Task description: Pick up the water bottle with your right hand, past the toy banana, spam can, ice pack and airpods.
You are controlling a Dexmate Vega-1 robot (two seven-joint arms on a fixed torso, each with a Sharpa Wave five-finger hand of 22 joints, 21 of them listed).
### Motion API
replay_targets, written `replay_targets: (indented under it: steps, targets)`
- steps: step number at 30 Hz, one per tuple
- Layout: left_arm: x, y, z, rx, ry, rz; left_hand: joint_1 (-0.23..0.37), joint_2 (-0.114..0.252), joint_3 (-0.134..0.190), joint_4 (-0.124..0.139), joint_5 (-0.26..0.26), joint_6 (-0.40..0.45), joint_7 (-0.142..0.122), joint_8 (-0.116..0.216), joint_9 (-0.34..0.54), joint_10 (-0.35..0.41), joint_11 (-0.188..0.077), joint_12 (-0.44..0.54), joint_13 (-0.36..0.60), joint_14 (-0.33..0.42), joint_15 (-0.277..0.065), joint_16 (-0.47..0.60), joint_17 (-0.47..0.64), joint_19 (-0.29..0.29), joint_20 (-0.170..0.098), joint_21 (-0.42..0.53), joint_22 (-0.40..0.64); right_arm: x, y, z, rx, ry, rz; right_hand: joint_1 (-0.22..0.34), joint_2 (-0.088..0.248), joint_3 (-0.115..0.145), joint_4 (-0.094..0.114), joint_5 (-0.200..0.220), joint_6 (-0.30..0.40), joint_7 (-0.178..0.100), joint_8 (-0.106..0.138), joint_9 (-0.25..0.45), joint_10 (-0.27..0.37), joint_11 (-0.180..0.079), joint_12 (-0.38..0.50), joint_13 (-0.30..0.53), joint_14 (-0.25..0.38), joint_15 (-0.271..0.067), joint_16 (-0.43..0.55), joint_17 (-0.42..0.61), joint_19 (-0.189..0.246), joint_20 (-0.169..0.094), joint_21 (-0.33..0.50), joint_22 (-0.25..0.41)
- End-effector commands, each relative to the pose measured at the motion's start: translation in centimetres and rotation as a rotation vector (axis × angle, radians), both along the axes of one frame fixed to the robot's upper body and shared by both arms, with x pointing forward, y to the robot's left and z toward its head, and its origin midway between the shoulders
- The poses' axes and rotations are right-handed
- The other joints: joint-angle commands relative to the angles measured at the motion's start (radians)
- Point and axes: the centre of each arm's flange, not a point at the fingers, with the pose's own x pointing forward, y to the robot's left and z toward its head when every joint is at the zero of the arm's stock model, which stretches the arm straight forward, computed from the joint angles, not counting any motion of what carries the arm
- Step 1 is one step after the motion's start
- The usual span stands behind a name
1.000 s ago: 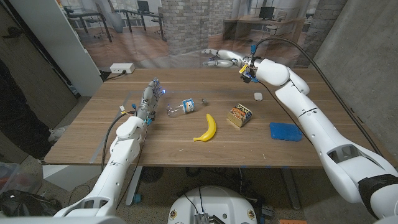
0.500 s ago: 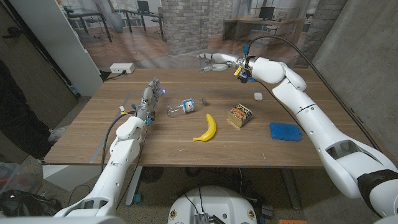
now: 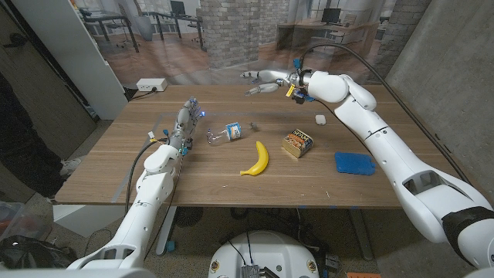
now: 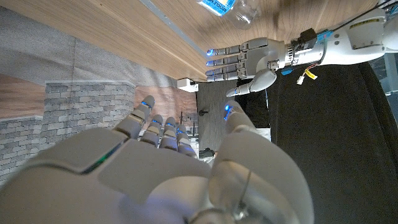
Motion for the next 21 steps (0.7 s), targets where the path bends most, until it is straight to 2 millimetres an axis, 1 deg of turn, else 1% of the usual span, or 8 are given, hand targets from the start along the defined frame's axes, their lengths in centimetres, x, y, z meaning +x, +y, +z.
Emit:
replay_targets:
  steps: [1, 6, 10, 21]
  targets:
    - [0.1, 0.1, 0.0, -0.001, 0.003, 0.001, -0.003, 0.028, -0.001, 0.0, 0.005, -0.082, 0.001, 0.003, 0.002, -0.087, 0.0, 0.005, 0.005, -0.123, 0.003, 0.004, 0.006, -0.121, 0.007, -0.003, 0.002, 0.1, 1.0, -0.3, -0.067, -0.008, -0.021, 0.019, -0.001, 0.005, -0.005, 0.001, -0.008, 0.002, 0.004, 0.006, -0.006, 0.008, -0.001, 0.005, -0.002, 0.004, 0.001, 0.004, -0.003, 0.001, -0.001, 0.002]
    - [0.2, 0.1, -0.1, -0.002, 0.006, 0.0, -0.003, 0.028, -0.001, 0.0, 0.005, -0.081, 0.001, 0.004, 0.002, -0.087, 0.0, 0.005, 0.005, -0.123, 0.002, 0.004, 0.006, -0.12, 0.008, -0.004, 0.002, 0.2, 1.6, -0.6, -0.106, -0.01, -0.035, 0.026, -0.003, 0.007, -0.006, 0.001, -0.008, 0.004, 0.005, 0.006, -0.006, 0.01, -0.001, 0.005, -0.002, 0.004, 0.001, 0.004, -0.002, 0.002, -0.001, 0.002]
    - [0.2, 0.2, -0.1, -0.005, 0.007, 0.002, -0.003, 0.028, -0.002, 0.0, 0.006, -0.082, -0.001, 0.003, 0.002, -0.087, -0.001, 0.005, 0.005, -0.123, 0.002, 0.004, 0.006, -0.121, 0.021, -0.005, 0.002, 0.4, 2.0, -0.9, -0.126, -0.007, -0.038, 0.033, -0.004, 0.008, -0.007, 0.001, -0.009, 0.006, 0.006, 0.006, -0.006, 0.011, 0.0, 0.005, -0.003, 0.005, 0.001, 0.004, -0.002, 0.003, -0.001, 0.002]
    - [0.4, 0.4, 0.0, -0.005, 0.008, 0.001, -0.004, 0.028, -0.003, 0.0, 0.006, -0.082, -0.001, 0.003, 0.002, -0.088, -0.001, 0.005, 0.005, -0.123, 0.001, 0.003, 0.006, -0.119, 0.02, -0.007, 0.003, 0.9, 3.2, -1.2, -0.191, -0.015, -0.051, 0.047, -0.007, 0.011, -0.008, 0.002, -0.011, 0.007, 0.007, 0.006, -0.009, 0.01, 0.0, 0.005, -0.004, 0.006, 0.001, 0.004, -0.003, 0.006, -0.001, 0.002]
